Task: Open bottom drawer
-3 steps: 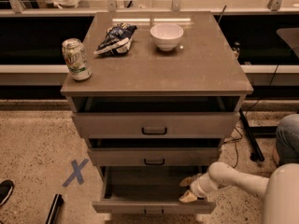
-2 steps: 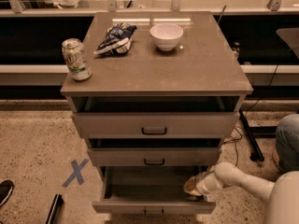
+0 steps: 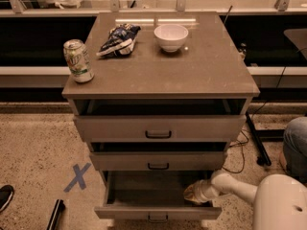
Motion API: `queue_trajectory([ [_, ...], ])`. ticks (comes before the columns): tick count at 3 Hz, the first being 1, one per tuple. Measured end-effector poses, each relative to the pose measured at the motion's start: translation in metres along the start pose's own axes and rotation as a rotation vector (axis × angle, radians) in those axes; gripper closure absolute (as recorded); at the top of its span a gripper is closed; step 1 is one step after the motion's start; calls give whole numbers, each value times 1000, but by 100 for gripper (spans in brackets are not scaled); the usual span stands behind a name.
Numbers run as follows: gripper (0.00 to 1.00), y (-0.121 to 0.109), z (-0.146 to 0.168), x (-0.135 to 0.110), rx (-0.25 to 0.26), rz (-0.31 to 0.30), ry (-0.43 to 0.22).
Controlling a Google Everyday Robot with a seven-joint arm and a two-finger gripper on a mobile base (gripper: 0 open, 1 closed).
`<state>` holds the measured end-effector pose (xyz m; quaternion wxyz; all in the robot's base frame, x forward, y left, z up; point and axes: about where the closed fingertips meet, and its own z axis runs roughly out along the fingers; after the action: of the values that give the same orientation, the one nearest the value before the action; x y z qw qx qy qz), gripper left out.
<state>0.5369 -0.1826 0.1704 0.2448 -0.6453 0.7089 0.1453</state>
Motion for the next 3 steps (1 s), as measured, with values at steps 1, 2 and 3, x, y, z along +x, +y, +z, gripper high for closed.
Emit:
queue_trajectory([
  [1, 100, -1, 20, 2, -2, -27, -13],
  [2, 100, 7, 33, -6, -66, -43, -40],
  [3, 100, 43, 33, -18, -139, -8, -62],
])
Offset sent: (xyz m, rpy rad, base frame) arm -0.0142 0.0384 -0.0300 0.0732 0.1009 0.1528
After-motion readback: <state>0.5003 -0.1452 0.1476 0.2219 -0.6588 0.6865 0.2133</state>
